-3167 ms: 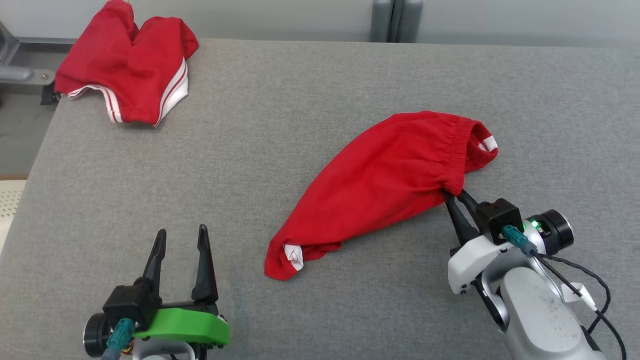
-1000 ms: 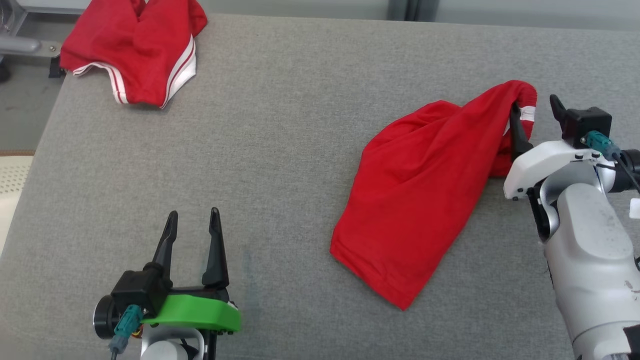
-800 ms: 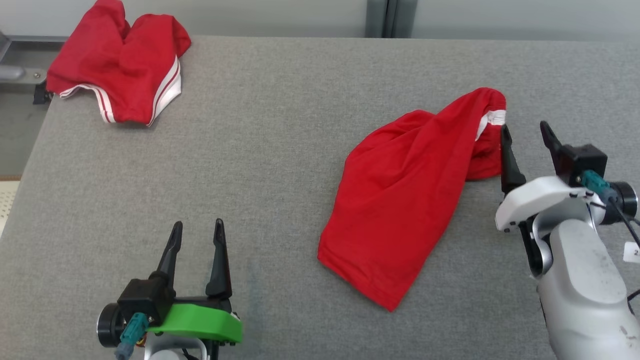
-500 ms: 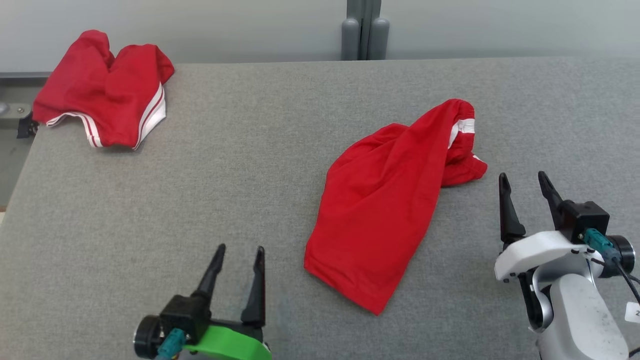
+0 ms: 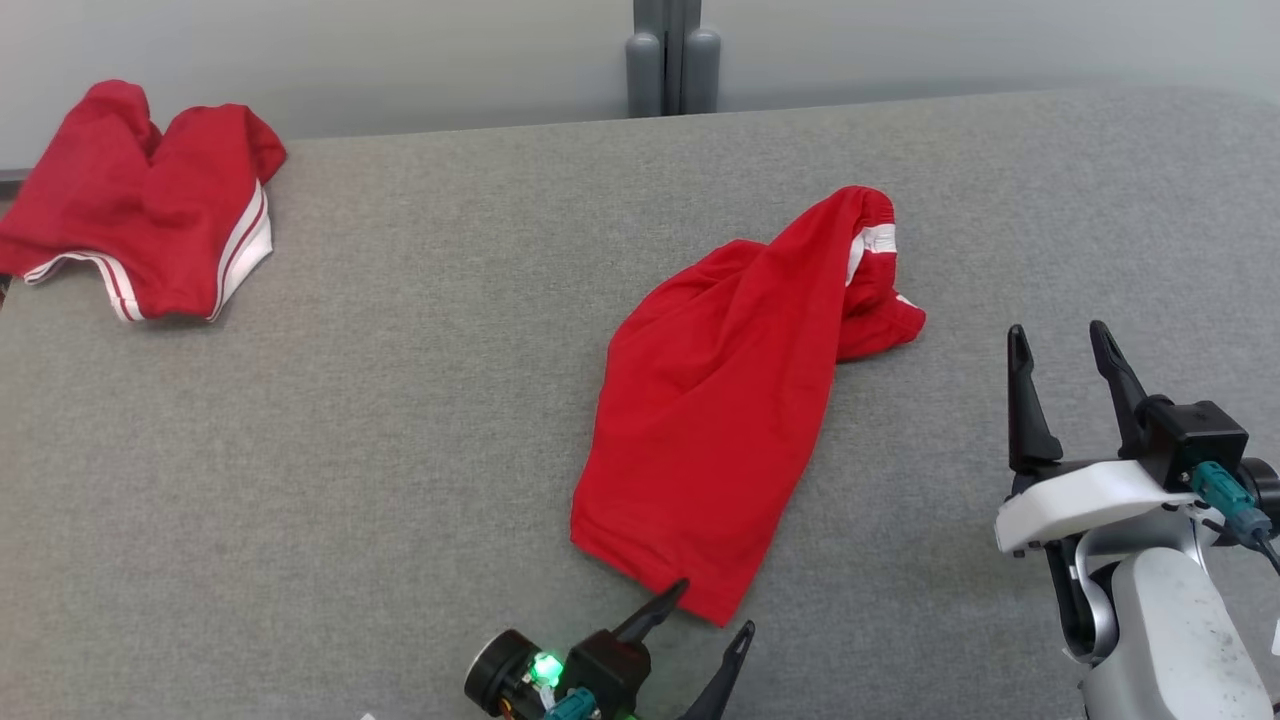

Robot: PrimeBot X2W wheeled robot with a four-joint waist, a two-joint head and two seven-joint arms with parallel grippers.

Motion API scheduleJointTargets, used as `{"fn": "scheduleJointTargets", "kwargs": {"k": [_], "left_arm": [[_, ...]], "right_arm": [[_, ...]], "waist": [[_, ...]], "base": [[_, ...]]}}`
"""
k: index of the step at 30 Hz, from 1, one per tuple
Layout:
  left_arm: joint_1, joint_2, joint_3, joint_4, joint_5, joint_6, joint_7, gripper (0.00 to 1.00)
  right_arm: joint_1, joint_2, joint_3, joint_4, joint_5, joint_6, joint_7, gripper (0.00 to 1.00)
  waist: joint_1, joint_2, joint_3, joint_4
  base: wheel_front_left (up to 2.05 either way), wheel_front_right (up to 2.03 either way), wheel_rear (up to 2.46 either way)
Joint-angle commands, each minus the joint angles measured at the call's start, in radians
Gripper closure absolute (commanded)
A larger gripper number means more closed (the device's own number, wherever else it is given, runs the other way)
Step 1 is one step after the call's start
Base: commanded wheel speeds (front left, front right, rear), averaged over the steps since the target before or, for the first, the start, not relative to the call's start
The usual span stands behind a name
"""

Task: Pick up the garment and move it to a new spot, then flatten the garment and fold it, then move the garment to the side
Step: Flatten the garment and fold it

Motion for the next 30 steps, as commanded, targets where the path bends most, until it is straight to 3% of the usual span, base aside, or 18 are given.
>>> {"fn": "scheduleJointTargets", "kwargs": {"k": [1, 11, 12, 13, 15, 16, 23, 30], "left_arm": [[-0.037, 0.005, -0.019, 0.023, -0.014, -0.005, 0.001, 0.0], [-0.157, 0.005, -0.1, 0.212, -0.08, 0.014, 0.0, 0.0], [-0.163, 0.005, -0.104, 0.225, -0.09, 0.02, 0.0, 0.14], [-0.169, 0.005, -0.109, 0.233, -0.093, 0.022, 0.0, 0.51], [-0.181, 0.005, -0.115, 0.248, -0.103, 0.035, 0.0, 0.78], [-0.186, 0.005, -0.117, 0.249, -0.109, 0.039, 0.0, 1.0], [-0.191, 0.008, -0.07, 0.167, -0.114, 0.074, 0.0, 1.0], [-0.17, 0.091, 0.098, -0.022, -0.103, 0.116, 0.0, 1.0]], "right_arm": [[-0.005, -0.002, 0.003, -0.017, 0.006, -0.001, 0.003, 0.0], [0.01, -0.002, -0.003, -0.082, 0.019, -0.001, 0.011, 0.0], [0.012, -0.001, -0.007, -0.086, 0.02, -0.001, 0.01, 0.0], [0.013, -0.001, -0.011, -0.088, 0.021, -0.001, 0.009, 0.0], [0.015, -0.001, -0.016, -0.094, 0.023, -0.001, 0.008, 0.0], [0.016, -0.001, -0.018, -0.097, 0.026, -0.001, 0.007, 0.0], [0.02, -0.002, -0.029, -0.106, 0.034, -0.001, 0.004, 0.0], [0.025, -0.002, -0.052, -0.107, 0.034, -0.001, 0.001, 0.0]], "waist": [[0.0, 0.0, 0.019, -0.028], [0.0, 0.0, 0.051, -0.081], [0.0, 0.0, 0.052, -0.083], [0.0, 0.0, 0.053, -0.084], [0.0, 0.0, 0.052, -0.085], [0.0, 0.0, 0.052, -0.085], [0.0, 0.0, 0.047, -0.069], [0.0, 0.0, 0.04, -0.048]], "base": [[0.0, 0.0, 0.0], [0.0, 0.0, 0.0], [0.0, 0.0, 0.0], [0.0, 0.0, 0.0], [0.0, 0.0, 0.0], [0.0, 0.0, 0.0], [0.0, 0.0, 0.0], [0.0, 0.0, 0.0]]}}
